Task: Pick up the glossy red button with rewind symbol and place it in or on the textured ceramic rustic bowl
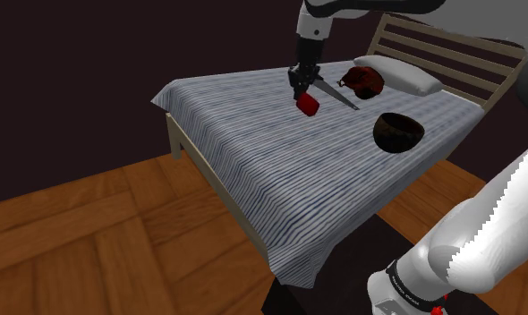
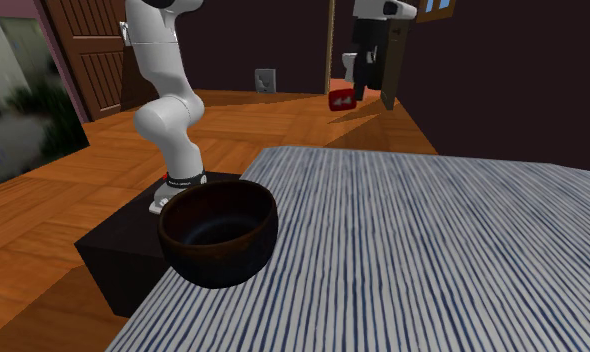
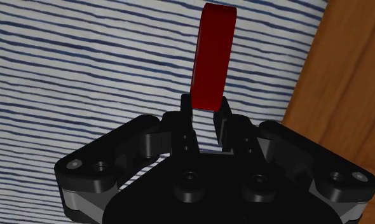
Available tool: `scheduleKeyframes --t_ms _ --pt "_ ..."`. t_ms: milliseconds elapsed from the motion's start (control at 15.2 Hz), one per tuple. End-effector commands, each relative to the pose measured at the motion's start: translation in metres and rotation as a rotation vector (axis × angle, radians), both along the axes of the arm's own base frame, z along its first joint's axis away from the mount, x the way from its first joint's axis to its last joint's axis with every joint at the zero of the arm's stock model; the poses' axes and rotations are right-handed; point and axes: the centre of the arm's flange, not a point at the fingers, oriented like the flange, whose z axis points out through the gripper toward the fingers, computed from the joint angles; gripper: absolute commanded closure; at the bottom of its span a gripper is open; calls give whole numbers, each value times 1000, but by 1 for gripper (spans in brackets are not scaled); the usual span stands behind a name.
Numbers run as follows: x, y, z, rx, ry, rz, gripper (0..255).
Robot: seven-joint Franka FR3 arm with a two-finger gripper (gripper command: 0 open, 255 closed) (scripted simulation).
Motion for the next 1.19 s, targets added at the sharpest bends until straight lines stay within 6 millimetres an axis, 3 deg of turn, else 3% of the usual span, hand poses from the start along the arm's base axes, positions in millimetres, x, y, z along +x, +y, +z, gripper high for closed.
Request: scheduleKeyframes --t_ms 0,132,1122 --pt "1 0 9 0 0 0 255" --pt "1 0 20 0 0 0 255" --pt "-77 -182 27 0 0 0 255"
